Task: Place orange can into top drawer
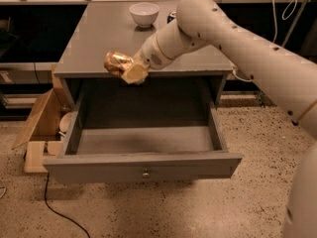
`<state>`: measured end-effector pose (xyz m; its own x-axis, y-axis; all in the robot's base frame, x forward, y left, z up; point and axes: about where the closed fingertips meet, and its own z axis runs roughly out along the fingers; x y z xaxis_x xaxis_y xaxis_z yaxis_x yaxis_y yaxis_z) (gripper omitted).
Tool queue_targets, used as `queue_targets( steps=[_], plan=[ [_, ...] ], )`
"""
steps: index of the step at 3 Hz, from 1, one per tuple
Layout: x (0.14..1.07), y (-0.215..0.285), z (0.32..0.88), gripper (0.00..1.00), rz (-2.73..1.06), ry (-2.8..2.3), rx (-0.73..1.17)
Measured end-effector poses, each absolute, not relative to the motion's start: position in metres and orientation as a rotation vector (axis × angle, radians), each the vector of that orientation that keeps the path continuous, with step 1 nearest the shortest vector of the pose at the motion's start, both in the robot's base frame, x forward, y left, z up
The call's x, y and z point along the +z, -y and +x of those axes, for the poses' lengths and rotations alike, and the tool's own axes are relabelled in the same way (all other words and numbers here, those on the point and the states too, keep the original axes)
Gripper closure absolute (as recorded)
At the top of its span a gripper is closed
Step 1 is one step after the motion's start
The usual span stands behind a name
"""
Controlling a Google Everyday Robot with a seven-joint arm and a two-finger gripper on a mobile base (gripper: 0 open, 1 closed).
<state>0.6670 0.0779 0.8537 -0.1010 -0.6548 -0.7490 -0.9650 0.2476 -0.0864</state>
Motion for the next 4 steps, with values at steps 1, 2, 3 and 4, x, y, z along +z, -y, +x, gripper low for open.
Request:
queue_targets(
  steps=[1, 2, 3, 4],
  plan=[
    [0.803, -0.068, 0.611, 1.0, -1.522, -1.973, 0.566],
    [0.764, -0.068, 0.585, 1.0, -1.547, -2.072, 0.559],
    [0.736, -0.063, 0.577, 1.0, -1.533, -2.126, 0.56],
    [0.705, -0.061, 0.592, 1.0, -1.497, -2.125, 0.553]
  ],
)
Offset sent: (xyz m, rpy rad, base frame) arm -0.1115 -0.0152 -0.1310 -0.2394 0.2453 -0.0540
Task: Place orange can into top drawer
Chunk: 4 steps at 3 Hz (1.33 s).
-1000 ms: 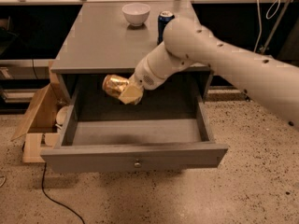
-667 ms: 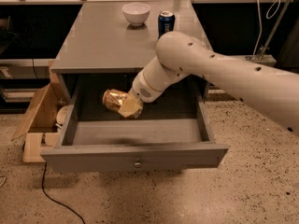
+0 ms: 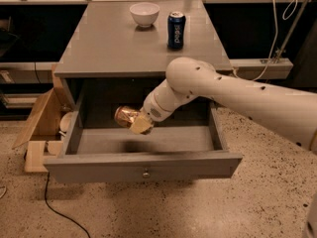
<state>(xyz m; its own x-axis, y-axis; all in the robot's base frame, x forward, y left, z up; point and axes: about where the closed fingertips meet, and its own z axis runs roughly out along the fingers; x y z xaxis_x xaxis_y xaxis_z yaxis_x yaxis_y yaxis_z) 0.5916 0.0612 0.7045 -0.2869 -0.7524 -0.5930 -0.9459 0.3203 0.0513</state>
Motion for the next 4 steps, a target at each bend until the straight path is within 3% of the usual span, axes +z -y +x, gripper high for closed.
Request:
queue_targets(
  steps=[3, 4],
  plan=[
    [0.646, -0.058, 0.619, 1.0, -1.428, -2.078, 0.634],
    [0.638, -0.055, 0.627, 0.82, -1.405, -2.074, 0.657]
  ],
)
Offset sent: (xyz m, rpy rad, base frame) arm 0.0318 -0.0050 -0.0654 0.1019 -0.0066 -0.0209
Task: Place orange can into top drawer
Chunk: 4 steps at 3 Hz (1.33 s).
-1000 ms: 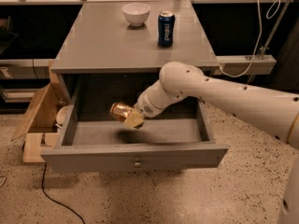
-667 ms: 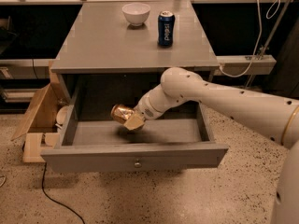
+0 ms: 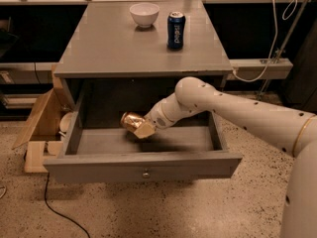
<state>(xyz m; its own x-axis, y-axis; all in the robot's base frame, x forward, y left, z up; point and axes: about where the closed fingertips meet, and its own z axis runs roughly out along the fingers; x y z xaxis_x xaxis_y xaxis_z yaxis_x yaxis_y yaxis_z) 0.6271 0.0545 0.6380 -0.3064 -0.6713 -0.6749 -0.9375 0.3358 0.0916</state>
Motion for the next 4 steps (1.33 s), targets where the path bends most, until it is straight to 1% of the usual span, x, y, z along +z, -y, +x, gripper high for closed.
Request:
queue_targets(
  steps=[3, 4],
  plan=[
    [0.628, -0.0491, 0.6398, 0.12, -1.371, -2.054, 0.713],
    [0.6317, -0.0431, 0.6386, 0.0, -1.35, -2.038, 0.73]
  ],
)
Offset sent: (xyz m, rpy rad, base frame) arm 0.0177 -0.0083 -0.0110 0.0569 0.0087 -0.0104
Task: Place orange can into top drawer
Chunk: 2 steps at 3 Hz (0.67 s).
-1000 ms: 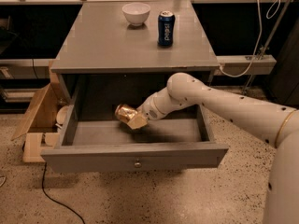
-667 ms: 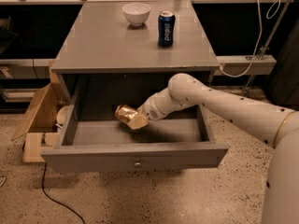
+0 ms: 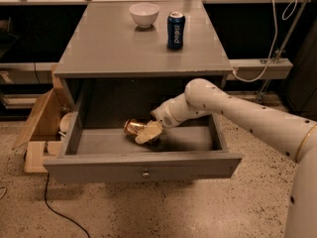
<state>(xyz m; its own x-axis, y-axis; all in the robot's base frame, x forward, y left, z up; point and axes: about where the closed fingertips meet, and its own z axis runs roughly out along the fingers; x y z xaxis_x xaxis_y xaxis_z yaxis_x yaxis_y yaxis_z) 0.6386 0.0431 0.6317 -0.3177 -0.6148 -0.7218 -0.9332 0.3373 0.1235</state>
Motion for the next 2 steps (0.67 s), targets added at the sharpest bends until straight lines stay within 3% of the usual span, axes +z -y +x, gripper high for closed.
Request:
queue_targets(
  steps=[2],
  plan=[
    [0.67, -0.012, 0.624, 0.0, -1.273, -1.972, 0.727]
  ],
)
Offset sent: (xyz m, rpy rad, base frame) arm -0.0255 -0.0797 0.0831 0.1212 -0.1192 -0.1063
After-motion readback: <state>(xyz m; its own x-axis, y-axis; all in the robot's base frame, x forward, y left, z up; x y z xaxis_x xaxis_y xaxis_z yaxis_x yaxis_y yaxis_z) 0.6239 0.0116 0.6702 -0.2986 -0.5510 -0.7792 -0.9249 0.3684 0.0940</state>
